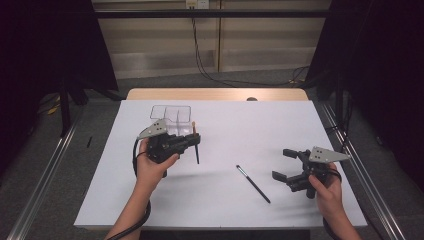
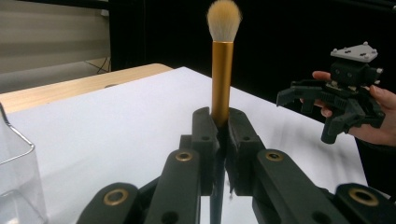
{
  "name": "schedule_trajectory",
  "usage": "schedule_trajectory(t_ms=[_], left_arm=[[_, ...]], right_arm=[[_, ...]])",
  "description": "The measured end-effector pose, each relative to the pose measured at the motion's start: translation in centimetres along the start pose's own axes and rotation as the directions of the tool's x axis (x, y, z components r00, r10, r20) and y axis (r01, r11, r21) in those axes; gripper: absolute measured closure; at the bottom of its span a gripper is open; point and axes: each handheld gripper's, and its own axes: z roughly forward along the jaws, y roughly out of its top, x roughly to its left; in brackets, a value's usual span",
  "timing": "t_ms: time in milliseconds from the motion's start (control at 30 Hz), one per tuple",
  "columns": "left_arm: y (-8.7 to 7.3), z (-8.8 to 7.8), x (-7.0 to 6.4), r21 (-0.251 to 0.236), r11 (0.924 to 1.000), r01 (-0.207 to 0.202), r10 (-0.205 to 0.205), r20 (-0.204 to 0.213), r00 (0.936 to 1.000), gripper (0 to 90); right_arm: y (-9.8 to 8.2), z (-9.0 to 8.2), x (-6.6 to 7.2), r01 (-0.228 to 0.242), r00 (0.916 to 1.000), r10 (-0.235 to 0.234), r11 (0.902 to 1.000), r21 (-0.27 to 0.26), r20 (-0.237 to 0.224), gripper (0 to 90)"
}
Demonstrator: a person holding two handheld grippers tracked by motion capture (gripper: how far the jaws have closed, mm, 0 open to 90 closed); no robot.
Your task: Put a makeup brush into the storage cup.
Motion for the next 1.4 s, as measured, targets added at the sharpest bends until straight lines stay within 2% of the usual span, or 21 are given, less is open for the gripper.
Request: schedule_trajectory(t_ms=[300,600,867,967,1400], left_arm=[[0.3,-0.8,0.4,-0.013,0.9999,0.002,-0.003,-0.025,0.9997,83.5],[0.5,-1.2,0.7,-0.019,0.9998,0.0,-0.001,-0.044,0.999,83.5],[0.7,-1.7,1.2,-0.029,0.9996,-0.001,-0.001,-0.067,0.9978,83.5],[0.8,-2.0,1.4,-0.04,0.9992,0.008,-0.011,-0.084,0.9964,83.5],[1.5,-2.7,2.9,-0.031,0.9995,0.001,-0.005,-0.143,0.9897,83.5]], right_arm=[[-0.4,-0.5,0.0,-0.006,1.0,0.006,0.9998,-0.018,-0.003,2.1],[-0.6,-0.9,0.2,0.027,0.9996,-0.027,0.9995,-0.013,0.006,2.1],[-0.5,-1.2,0.1,0.033,0.9994,-0.033,0.9994,-0.011,0.01,2.1],[-0.5,-1.3,0.0,0.032,0.9994,-0.032,0.9994,-0.016,0.011,2.1],[-0.5,-1.3,0.0,0.035,0.9994,-0.035,0.9993,-0.014,0.008,2.1]])
